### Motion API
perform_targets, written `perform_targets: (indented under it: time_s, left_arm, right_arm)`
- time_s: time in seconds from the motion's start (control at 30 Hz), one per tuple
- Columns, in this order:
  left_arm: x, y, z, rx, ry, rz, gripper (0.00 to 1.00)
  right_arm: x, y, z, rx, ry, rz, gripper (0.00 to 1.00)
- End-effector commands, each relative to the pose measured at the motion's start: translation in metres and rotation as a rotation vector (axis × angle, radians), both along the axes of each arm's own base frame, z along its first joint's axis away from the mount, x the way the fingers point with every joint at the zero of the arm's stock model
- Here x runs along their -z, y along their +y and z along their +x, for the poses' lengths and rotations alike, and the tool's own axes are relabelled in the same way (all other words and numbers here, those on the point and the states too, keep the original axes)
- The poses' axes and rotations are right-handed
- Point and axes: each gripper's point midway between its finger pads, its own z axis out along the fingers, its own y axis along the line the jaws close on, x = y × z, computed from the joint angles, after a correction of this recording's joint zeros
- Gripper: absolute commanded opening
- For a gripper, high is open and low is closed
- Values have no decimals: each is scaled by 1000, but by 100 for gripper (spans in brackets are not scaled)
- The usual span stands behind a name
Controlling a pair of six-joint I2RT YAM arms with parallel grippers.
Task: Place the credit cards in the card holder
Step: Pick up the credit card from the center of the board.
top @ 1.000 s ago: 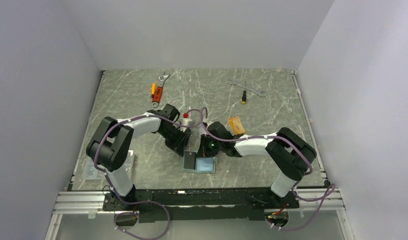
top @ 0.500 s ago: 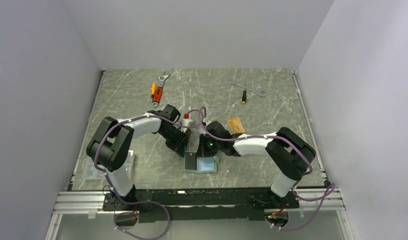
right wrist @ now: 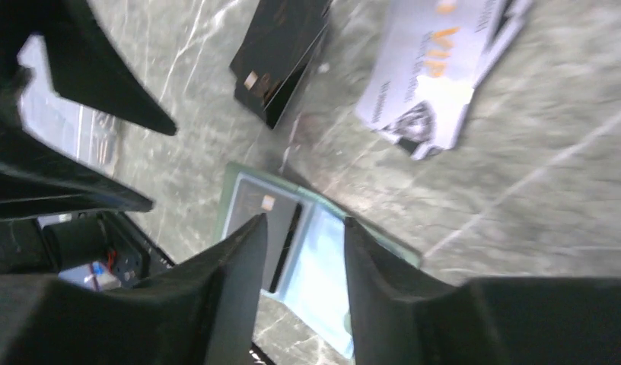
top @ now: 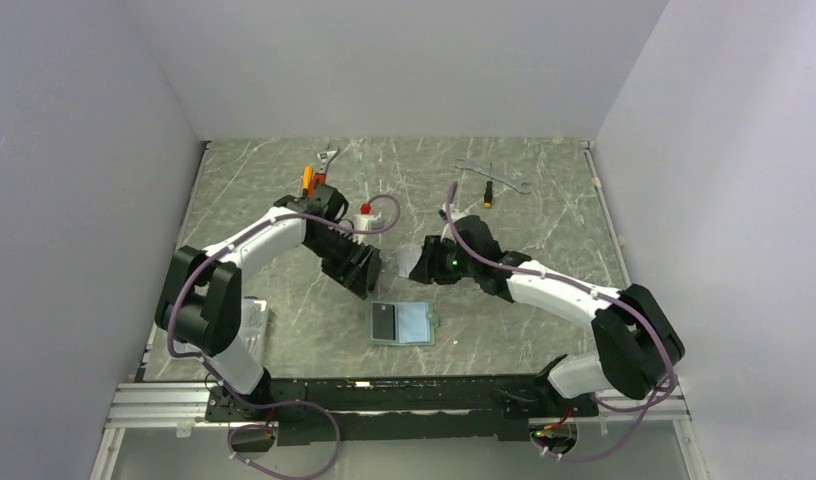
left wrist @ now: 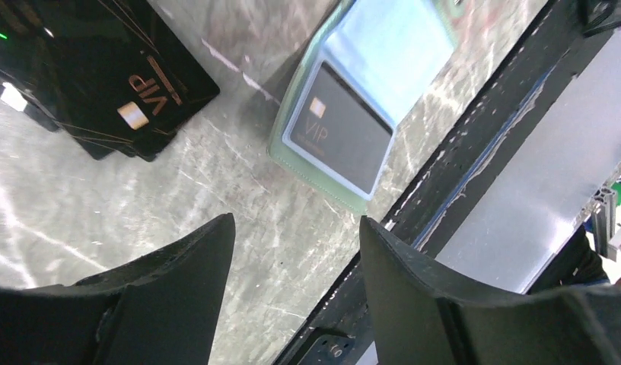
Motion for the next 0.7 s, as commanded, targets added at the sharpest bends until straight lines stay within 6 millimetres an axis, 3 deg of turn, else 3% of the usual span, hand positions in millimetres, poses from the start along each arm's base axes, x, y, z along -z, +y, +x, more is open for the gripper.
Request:
perform_targets:
  time_s: [0.0, 0.13, 0.2, 0.47, 0.67]
  left_arm:
    - [-51, -1, 21, 23, -104, -53, 67]
    - [-77, -21, 63, -37, -170, -108, 68]
    - [-74, -34, 82, -80, -139, -129, 67]
    - [-25, -79, 151, -98, -243, -99, 64]
    - [1, -87, 168, -49, -305, -42, 62]
  right_arm:
    - [-28, -27, 33, 74, -80, -26, 51]
    - [-18, -46, 57, 157, -77, -35, 63]
    - [-7, -50, 67, 174, -64, -36, 66]
    - [26, -45, 94, 214, 0, 2, 65]
    - [34, -36, 103, 210, 19, 26, 63]
